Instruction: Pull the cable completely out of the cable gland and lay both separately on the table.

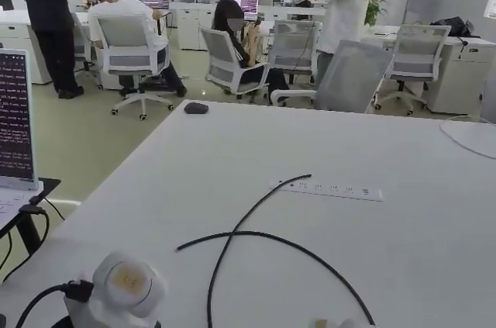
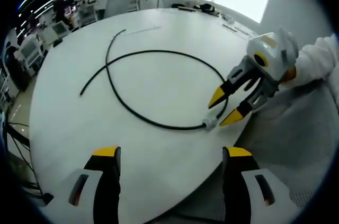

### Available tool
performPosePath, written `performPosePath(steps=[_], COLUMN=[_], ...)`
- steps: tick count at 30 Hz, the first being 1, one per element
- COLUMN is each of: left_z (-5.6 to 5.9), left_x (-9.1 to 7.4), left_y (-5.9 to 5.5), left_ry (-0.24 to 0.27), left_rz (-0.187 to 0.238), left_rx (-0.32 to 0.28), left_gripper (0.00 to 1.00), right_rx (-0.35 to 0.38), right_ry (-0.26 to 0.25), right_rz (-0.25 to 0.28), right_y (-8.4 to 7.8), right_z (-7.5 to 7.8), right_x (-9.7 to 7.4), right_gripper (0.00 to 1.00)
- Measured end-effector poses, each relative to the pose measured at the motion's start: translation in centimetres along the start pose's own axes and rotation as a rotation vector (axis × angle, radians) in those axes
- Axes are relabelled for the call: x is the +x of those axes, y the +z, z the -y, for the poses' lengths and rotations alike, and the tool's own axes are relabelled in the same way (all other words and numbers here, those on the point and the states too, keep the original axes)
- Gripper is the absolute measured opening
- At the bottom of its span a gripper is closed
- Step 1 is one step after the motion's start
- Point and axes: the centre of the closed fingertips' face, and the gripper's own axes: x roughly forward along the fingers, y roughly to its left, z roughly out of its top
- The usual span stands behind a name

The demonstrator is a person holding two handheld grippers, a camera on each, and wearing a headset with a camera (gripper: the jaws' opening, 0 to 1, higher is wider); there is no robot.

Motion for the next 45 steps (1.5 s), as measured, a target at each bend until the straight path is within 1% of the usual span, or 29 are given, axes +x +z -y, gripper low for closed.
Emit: performPosePath(steps=[7, 11, 13, 15, 18, 19, 22, 24, 25, 30, 34, 37, 39, 41, 42, 43, 44, 45], left_z=[-0.2, -0.1, -0.1, -0.1, -0.1, -0.1, -0.1, -0.2, -0.2, -0.2, -0.1, 0.0, 0.0, 0.4, 0.9, 1.2, 2.0, 2.5], left_x=[-0.1, -0.2, -0.1, -0.1, -0.1, -0.1, -0.1, -0.1, -0.1, -0.3, -0.5, -0.8, -1.2, -1.6, -1.6, -1.6, -1.7, -1.8], left_y=[0.1, 0.2, 0.3, 0.3, 0.2, 0.2, 0.3, 0.4, 0.5, 1.1, 1.8, 2.7, 3.5, 4.4, 5.0, 5.2, 5.7, 6.1], left_ry=[0.004, 0.005, 0.005, 0.004, 0.003, 0.003, 0.004, 0.007, 0.008, 0.012, 0.018, 0.023, 0.028, 0.015, -0.012, -0.028, -0.065, -0.088], left_rz=[0.005, 0.009, 0.010, 0.010, 0.009, 0.009, 0.010, 0.020, 0.025, 0.062, 0.093, 0.131, 0.168, 0.215, 0.248, 0.261, 0.286, 0.304], left_rx=[-0.004, -0.001, 0.003, 0.006, 0.008, 0.009, 0.009, 0.014, 0.017, 0.036, 0.056, 0.069, 0.085, 0.085, 0.084, 0.087, 0.087, 0.095], left_gripper=[0.78, 0.77, 0.77, 0.77, 0.76, 0.76, 0.75, 0.75, 0.75, 0.74, 0.73, 0.70, 0.67, 0.67, 0.67, 0.67, 0.68, 0.68], right_rx=[-0.021, -0.042, -0.059, -0.055, -0.052, -0.063, -0.051, -0.050, -0.045, -0.036, -0.075, -0.097, -0.104, -0.114, -0.119, -0.122, -0.135, -0.144], right_ry=[0.002, 0.006, -0.001, -0.007, -0.010, -0.004, -0.006, -0.012, -0.012, 0.000, 0.014, 0.024, 0.023, 0.019, 0.017, 0.016, 0.011, 0.007], right_rz=[-0.020, -0.036, -0.029, -0.020, -0.032, -0.037, -0.037, -0.025, -0.031, -0.021, -0.017, 0.000, 0.008, 0.021, 0.034, 0.037, 0.042, 0.048], right_y=[-0.2, -0.6, -0.5, -0.5, -0.9, -1.0, -1.0, -0.8, -0.9, -0.6, -0.2, 0.3, 0.7, 1.2, 1.6, 1.8, 2.2, 2.4], right_z=[-0.3, -0.4, -0.4, -0.4, -0.3, -0.3, -0.2, 0.0, 0.1, 0.1, -0.2, -0.3, -0.2, 0.0, 0.1, 0.2, 0.4, 0.6], right_x=[0.7, 0.9, 0.9, 1.0, 1.3, 1.3, 1.2, 0.9, 0.8, -0.1, -1.1, -1.9, -2.5, -3.4, -4.0, -4.2, -4.9, -5.3], right_gripper=[0.24, 0.16, 0.13, 0.13, 0.13, 0.13, 0.12, 0.12, 0.12, 0.11, 0.11, 0.11, 0.10, 0.10, 0.10, 0.10, 0.10, 0.10])
